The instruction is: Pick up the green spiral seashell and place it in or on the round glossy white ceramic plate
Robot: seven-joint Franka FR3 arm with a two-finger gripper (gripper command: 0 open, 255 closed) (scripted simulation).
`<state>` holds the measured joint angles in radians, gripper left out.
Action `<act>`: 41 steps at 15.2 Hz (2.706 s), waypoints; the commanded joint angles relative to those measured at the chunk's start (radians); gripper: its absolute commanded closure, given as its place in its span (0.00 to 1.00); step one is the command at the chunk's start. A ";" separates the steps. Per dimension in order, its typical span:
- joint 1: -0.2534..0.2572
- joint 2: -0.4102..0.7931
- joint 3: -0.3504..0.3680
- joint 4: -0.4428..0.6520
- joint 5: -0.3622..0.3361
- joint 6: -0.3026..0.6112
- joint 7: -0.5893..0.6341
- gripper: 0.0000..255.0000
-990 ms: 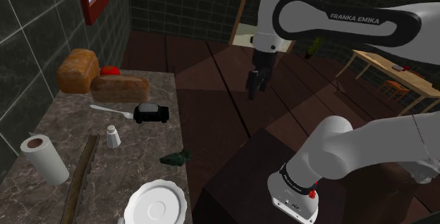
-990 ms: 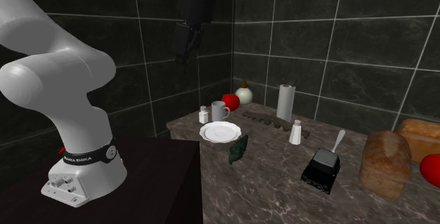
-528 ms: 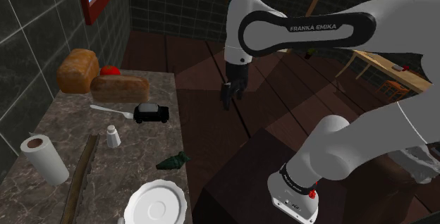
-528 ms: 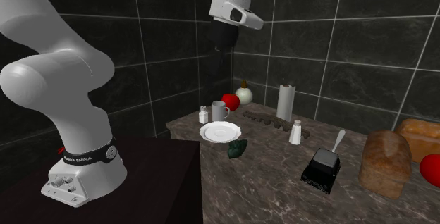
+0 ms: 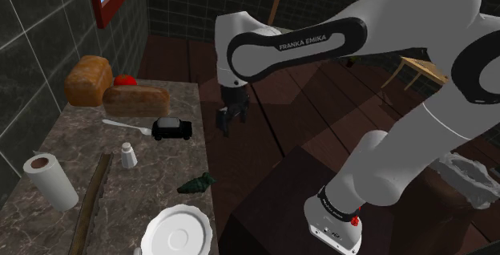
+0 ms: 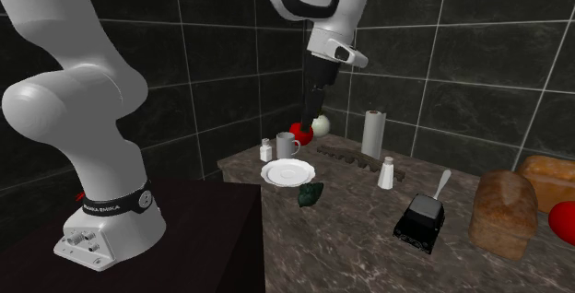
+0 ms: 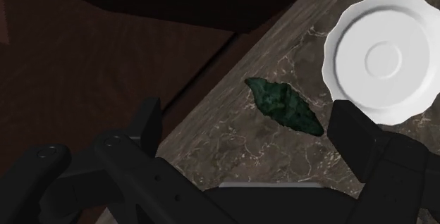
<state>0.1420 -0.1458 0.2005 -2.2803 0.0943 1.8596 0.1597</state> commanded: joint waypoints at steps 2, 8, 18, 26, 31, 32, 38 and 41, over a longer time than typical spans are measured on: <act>0.021 0.119 0.030 0.066 -0.018 0.045 0.037 0.00; 0.071 0.353 0.067 0.232 -0.079 0.091 0.109 0.00; 0.192 0.739 0.074 0.597 -0.187 0.070 0.196 0.00; 0.194 0.765 0.068 0.529 -0.196 0.163 0.202 0.00; 0.194 0.765 0.068 0.529 -0.196 0.163 0.202 0.00; 0.194 0.765 0.068 0.529 -0.196 0.163 0.202 0.00; 0.194 0.765 0.068 0.529 -0.196 0.163 0.202 1.00; 0.194 0.765 0.068 0.529 -0.196 0.163 0.202 1.00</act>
<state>0.3360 0.6194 0.2680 -1.7514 -0.1016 2.0222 0.3615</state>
